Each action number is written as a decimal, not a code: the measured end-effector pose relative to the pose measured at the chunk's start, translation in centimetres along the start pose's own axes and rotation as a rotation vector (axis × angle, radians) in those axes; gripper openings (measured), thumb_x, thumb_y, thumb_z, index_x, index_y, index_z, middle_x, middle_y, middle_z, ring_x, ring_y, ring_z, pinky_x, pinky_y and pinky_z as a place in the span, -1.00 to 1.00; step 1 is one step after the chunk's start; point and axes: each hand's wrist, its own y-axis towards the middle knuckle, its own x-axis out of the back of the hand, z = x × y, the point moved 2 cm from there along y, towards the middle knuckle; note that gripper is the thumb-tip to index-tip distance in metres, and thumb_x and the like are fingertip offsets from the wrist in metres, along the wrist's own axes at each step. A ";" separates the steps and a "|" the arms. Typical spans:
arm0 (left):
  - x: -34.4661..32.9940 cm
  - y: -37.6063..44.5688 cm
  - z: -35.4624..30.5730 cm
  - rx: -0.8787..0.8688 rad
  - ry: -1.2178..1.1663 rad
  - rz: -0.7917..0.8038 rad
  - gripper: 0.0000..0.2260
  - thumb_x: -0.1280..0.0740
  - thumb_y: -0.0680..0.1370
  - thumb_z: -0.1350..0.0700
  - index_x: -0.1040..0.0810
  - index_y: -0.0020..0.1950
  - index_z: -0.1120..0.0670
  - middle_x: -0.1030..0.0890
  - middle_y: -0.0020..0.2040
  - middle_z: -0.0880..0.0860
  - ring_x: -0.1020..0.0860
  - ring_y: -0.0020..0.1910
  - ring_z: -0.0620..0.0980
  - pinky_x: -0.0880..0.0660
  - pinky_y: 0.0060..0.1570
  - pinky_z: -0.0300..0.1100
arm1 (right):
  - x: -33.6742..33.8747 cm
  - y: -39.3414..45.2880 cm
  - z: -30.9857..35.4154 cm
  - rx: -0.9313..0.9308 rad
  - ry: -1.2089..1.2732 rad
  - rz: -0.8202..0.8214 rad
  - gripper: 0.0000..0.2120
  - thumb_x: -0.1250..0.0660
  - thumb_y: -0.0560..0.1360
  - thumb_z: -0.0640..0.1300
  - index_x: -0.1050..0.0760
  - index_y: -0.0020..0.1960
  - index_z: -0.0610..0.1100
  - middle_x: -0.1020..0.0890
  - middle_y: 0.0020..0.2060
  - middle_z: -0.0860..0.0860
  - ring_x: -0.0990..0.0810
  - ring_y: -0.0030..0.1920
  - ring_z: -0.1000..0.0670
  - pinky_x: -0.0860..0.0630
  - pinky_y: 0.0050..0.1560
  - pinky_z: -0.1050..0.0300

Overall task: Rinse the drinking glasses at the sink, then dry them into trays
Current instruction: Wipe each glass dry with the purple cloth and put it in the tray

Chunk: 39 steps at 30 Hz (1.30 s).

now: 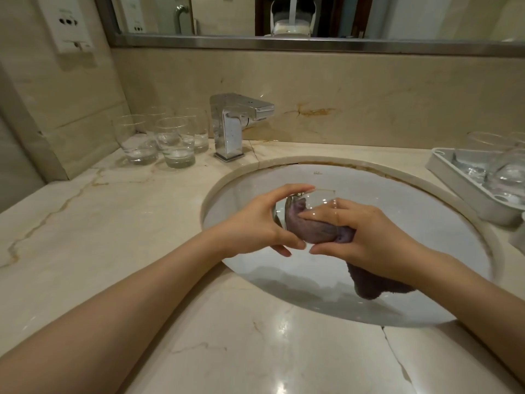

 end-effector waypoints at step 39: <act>1.0 0.2 0.4 -0.281 0.752 -0.253 -0.24 -0.58 0.30 0.03 -0.35 0.44 -0.10 -0.48 0.18 -0.02 -0.39 0.20 -0.03 -0.35 0.20 -0.12 | 1.4 0.3 0.8 -0.366 0.815 0.108 -0.54 -0.57 0.21 -0.23 -0.60 0.08 0.00 -0.69 -0.28 0.04 -0.62 -0.32 0.07 -0.55 -0.26 0.25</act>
